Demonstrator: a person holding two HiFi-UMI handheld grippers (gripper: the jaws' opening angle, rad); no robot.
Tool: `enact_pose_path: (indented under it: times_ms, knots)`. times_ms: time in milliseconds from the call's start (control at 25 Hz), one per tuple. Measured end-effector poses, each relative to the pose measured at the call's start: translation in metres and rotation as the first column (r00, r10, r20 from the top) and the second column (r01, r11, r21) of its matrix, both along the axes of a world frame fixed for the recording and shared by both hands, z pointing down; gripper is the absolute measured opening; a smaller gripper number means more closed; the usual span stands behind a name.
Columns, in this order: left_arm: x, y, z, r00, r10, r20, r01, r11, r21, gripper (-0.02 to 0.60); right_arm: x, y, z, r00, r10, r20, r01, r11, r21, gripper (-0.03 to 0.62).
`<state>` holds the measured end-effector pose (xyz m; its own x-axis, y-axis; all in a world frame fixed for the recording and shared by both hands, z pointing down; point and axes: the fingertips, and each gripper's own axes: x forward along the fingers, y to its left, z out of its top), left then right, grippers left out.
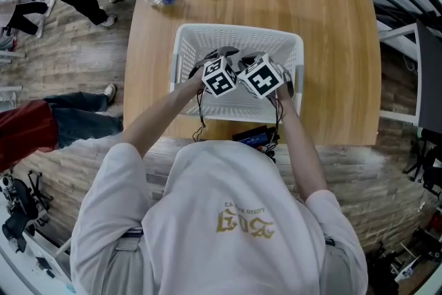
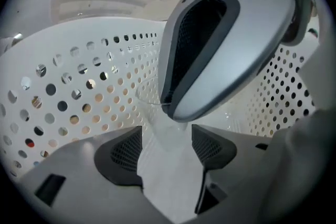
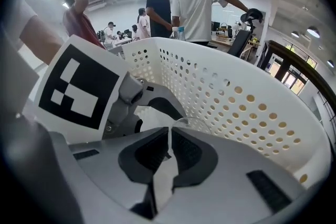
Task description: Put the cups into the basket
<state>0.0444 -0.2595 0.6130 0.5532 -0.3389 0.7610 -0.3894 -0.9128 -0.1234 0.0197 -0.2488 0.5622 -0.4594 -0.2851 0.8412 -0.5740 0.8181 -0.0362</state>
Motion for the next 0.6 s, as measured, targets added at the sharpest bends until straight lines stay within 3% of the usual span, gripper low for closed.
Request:
enact_pose_path:
  times_ms: [240,360,600]
  knots:
    - [-0.001,-0.002,-0.004,0.997,0.067,0.046,-0.07,0.996,0.062,0.293,-0.002,0.004,0.004,0.999,-0.035,-0.028,0.035,0.999,0.008,0.028]
    - [-0.001,0.001,-0.009,0.996,0.083,0.031,-0.085,0.995,0.059,0.293,-0.005,0.006,0.005,0.999,-0.043,-0.019,0.044,0.999,0.008,0.029]
    - [-0.002,0.009,-0.007,0.99,0.12,0.079,-0.123,0.992,0.032,0.293,-0.004,0.007,0.004,0.999,-0.022,0.028,0.022,1.0,-0.005,0.031]
